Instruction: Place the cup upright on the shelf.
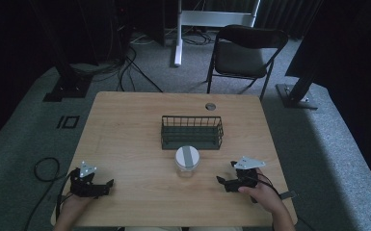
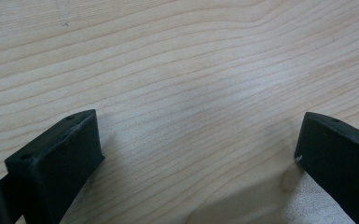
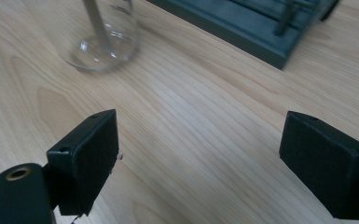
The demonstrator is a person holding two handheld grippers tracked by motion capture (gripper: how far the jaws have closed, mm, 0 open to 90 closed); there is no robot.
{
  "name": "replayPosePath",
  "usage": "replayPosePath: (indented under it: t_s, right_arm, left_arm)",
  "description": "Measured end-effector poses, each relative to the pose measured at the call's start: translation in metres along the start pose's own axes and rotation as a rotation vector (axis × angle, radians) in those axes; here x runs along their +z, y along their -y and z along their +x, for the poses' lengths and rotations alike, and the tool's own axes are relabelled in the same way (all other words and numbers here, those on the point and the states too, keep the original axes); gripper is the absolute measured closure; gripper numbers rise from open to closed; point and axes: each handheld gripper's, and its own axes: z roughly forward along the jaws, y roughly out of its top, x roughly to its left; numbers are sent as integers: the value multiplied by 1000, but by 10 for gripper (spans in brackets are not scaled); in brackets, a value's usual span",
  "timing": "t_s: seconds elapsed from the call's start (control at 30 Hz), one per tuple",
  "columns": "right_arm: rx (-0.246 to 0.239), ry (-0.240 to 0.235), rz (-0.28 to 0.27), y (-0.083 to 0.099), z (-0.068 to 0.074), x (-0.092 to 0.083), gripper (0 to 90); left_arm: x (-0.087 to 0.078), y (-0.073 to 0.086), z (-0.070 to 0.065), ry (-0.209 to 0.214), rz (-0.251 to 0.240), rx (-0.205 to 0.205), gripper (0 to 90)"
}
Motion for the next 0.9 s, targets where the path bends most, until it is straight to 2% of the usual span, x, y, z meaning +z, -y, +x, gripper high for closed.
replayPosePath:
  t_s: [0.73, 0.9]
  right_arm:
    - [-52, -100, -39, -19, 30, 24, 115]
    - [-79, -114, -39, -23, 37, 30, 115]
  left_arm:
    - [0, 0, 0, 0, 0, 0, 6]
    - [0, 0, 0, 0, 0, 0, 6]
